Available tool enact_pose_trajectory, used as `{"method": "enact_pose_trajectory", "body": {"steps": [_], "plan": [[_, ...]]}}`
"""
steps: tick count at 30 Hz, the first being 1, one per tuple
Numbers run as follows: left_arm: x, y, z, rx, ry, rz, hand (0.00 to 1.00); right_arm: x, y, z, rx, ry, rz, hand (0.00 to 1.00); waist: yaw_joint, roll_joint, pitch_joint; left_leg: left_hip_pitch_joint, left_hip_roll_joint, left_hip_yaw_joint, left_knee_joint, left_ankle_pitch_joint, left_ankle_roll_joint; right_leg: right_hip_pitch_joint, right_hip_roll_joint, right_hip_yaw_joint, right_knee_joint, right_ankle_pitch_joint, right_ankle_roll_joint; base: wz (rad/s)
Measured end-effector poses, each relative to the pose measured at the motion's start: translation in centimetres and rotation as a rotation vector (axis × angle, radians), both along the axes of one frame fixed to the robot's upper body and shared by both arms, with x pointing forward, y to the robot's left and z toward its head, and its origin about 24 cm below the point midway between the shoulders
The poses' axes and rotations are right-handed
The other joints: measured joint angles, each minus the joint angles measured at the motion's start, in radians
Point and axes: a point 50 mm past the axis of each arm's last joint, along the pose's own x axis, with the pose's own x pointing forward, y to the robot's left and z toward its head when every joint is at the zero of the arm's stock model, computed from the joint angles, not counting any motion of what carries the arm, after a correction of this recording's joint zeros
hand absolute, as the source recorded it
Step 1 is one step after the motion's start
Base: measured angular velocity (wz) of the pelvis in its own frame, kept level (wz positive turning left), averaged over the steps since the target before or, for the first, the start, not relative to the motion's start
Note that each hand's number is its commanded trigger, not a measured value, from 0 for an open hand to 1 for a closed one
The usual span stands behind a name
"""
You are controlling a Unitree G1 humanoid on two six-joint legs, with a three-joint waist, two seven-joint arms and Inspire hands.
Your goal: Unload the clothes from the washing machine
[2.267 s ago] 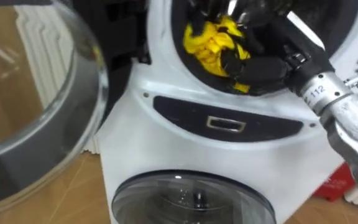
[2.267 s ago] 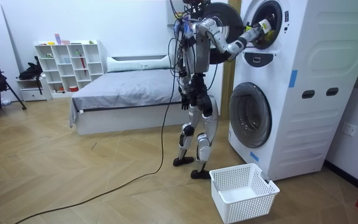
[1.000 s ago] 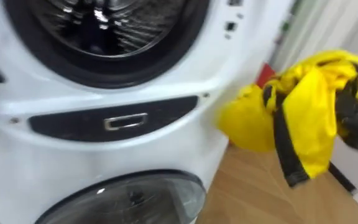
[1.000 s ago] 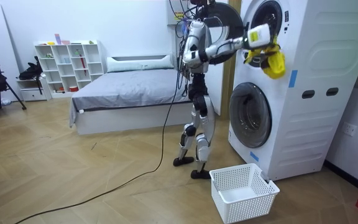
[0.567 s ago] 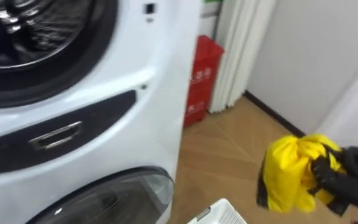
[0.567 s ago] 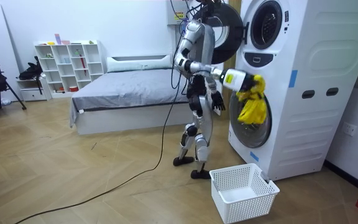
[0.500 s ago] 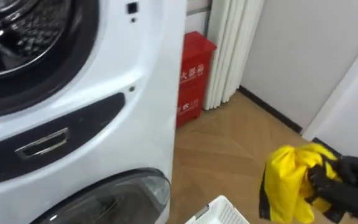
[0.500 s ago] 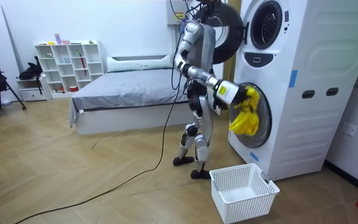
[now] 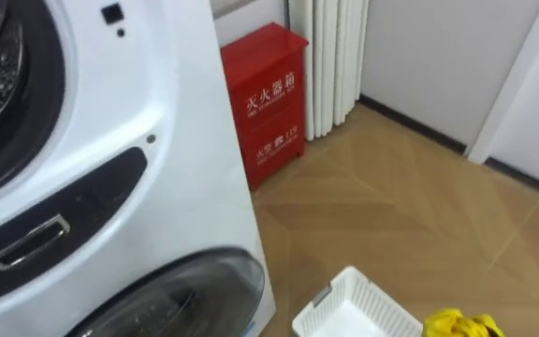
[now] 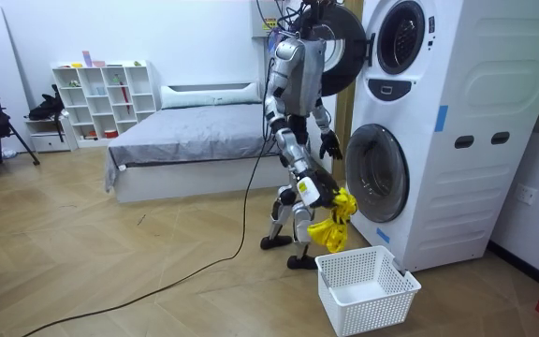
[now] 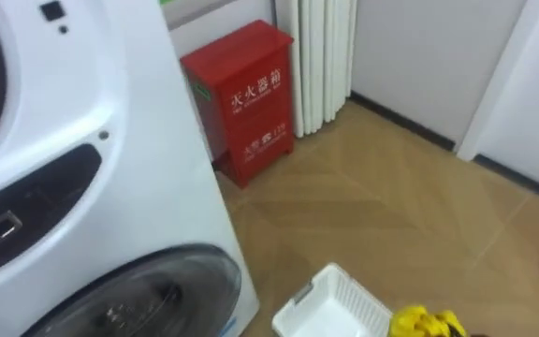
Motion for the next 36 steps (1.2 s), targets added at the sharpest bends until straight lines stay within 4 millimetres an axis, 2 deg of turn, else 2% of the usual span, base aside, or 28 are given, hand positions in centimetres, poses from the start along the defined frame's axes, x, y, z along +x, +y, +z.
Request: {"method": "enact_pose_trajectory", "body": {"steps": [1,5,8,10,14,17,20,22,23,24,25,29,36], "plan": [[0.3,-0.1,0.0,-0.011,-0.006,-0.005,0.00,0.1,0.0,-0.3,0.009,0.014,-0.006,1.00,-0.002,0.004,0.0043,-0.011,0.000,0.000,0.002,0.000,0.000,-0.009,0.000,-0.001,0.003,-0.002,0.000,0.11],[1.6,-0.5,0.2,-0.035,-0.047,-0.020,0.00,0.8,0.3,-0.5,0.012,0.011,0.004,1.00,0.000,0.013,0.0126,-0.052,-0.007,-0.010,0.027,0.003,0.005,-0.060,-0.008,-0.002,0.045,-0.012,0.005,0.04],[2.2,-1.0,0.2,-0.047,-0.069,-0.024,0.00,1.7,0.7,-0.6,0.010,0.004,0.024,1.00,0.001,0.007,0.0173,-0.066,-0.017,-0.039,0.025,0.008,0.013,-0.082,-0.011,0.002,0.059,-0.016,0.010,0.00],[3.0,-1.8,0.3,-0.064,-0.097,-0.029,0.00,2.7,1.2,-0.4,0.012,-0.010,0.048,1.00,0.003,0.004,0.0183,-0.083,-0.027,-0.040,0.026,0.009,0.016,-0.112,-0.017,0.004,0.085,-0.017,0.011,0.00],[3.0,-2.2,0.2,-0.075,-0.105,-0.029,0.00,3.8,1.5,-0.1,0.002,-0.025,0.072,1.00,0.002,0.000,0.0202,-0.107,-0.036,-0.045,0.032,0.011,0.022,-0.141,-0.023,0.010,0.104,-0.016,0.009,0.01],[2.6,-2.2,0.0,-0.088,-0.098,0.002,0.00,4.4,1.8,0.1,-0.008,-0.042,0.093,1.00,0.004,-0.002,0.0198,-0.135,-0.050,-0.064,0.036,0.018,0.033,-0.166,-0.034,0.010,0.114,-0.009,0.009,0.05],[2.1,-2.4,-0.2,-0.106,-0.079,0.026,0.00,4.6,1.9,0.1,-0.013,-0.039,0.096,1.00,0.005,-0.002,0.0194,-0.147,-0.052,-0.075,0.050,0.015,0.039,-0.172,-0.037,0.010,0.116,-0.005,0.011,0.06],[1.8,-2.6,-0.4,-0.119,-0.062,0.040,0.00,4.8,1.8,0.1,-0.025,-0.031,0.096,1.00,0.003,-0.002,0.0193,-0.167,-0.060,-0.107,0.060,0.013,0.052,-0.181,-0.052,-0.004,0.120,-0.003,0.013,0.21],[1.8,-2.7,-0.4,-0.123,-0.063,0.044,0.00,4.9,1.8,0.1,-0.027,-0.033,0.094,0.83,0.003,-0.002,0.0190,-0.175,-0.062,-0.110,0.062,0.012,0.056,-0.188,-0.055,-0.005,0.121,-0.002,0.015,0.22],[1.9,-2.9,-0.4,-0.128,-0.063,0.045,0.00,5.2,1.9,0.3,-0.032,-0.041,0.093,0.19,0.005,0.000,0.0181,-0.190,-0.065,-0.115,0.063,0.013,0.061,-0.200,-0.063,-0.011,0.122,0.002,0.018,0.22],[1.9,-3.0,-0.4,-0.130,-0.064,0.040,0.00,5.5,1.9,0.4,-0.035,-0.044,0.094,0.00,0.005,0.000,0.0181,-0.201,-0.066,-0.123,0.063,0.015,0.066,-0.209,-0.072,-0.020,0.128,0.007,0.024,0.23],[1.9,-3.5,-0.5,-0.136,-0.050,0.003,0.00,5.7,2.0,0.5,-0.042,-0.049,0.094,0.00,0.012,0.001,0.0181,-0.207,-0.072,-0.137,0.062,0.017,0.070,-0.212,-0.087,-0.041,0.134,0.007,0.029,0.13],[1.8,-4.1,-0.7,-0.139,-0.033,-0.053,0.00,7.4,2.3,1.5,-0.054,-0.091,0.094,0.00,0.015,0.010,0.0168,-0.226,-0.073,-0.156,0.062,0.022,0.067,-0.226,-0.105,-0.075,0.136,0.004,0.017,0.12]]}}
